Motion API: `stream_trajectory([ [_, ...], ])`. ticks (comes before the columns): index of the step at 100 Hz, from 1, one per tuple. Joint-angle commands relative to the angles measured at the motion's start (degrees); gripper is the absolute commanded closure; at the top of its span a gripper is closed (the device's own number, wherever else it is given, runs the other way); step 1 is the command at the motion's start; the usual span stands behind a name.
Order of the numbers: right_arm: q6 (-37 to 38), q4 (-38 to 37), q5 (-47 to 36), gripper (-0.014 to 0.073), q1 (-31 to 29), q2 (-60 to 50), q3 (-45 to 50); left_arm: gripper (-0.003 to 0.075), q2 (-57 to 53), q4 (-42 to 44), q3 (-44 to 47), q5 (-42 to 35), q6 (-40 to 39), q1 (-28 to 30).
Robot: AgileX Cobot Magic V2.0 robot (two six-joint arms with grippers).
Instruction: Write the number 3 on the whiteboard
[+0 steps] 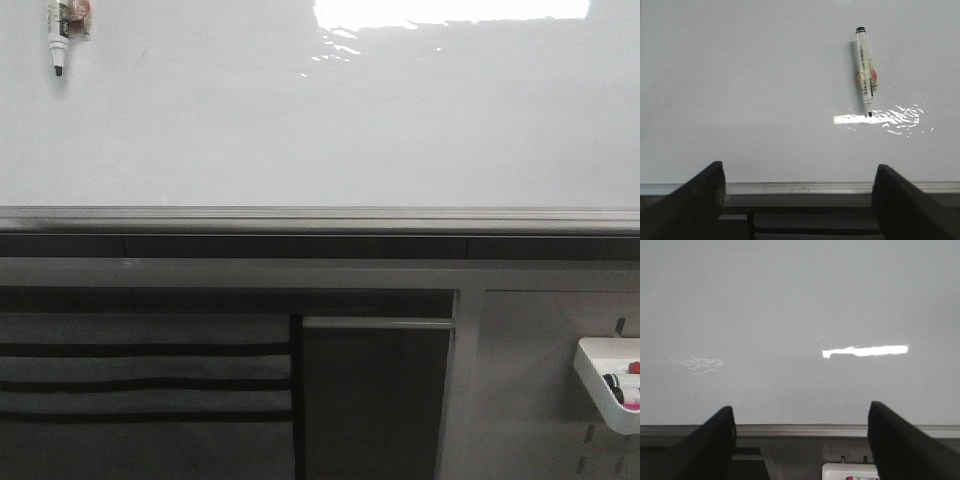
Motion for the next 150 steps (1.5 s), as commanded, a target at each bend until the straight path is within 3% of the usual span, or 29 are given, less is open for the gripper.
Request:
stream_trajectory([
  [1,-0.7,-0.1,-5.0,0.0097,0.1,1.1,-2.0,0.0186,1.1,0.0,-1.5,-4.3,-0.6,-0.2],
  [30,-0.7,0.2,-4.9,0.0097,0.1,1.1,-2.0,0.0249,2.1,-3.4,-1.5,-4.7,-0.5,-0.2],
  [48,-0.7,0.2,-4.9,0.0097,0.1,1.1,-2.0,0.0292,8.2,-6.6,-2.5,-5.0,4.4,-2.3],
  [82,-0.7,0.2,-4.3,0.0097,0.1,1.1,-2.0,0.0374,30.0,-10.2,-7.3,-14.2,5.9,-9.5],
  [103,-0.7,0.2,-3.8,0.0097,0.1,1.1,-2.0,0.0386,44.5,-10.7,-13.4,-20.6,5.9,-12.7],
  [150,-0.7,0.2,-3.5,0.0097,0.1,1.1,-2.0,0.0386,67.3,-10.7,-28.8,-24.3,5.9,-13.5],
])
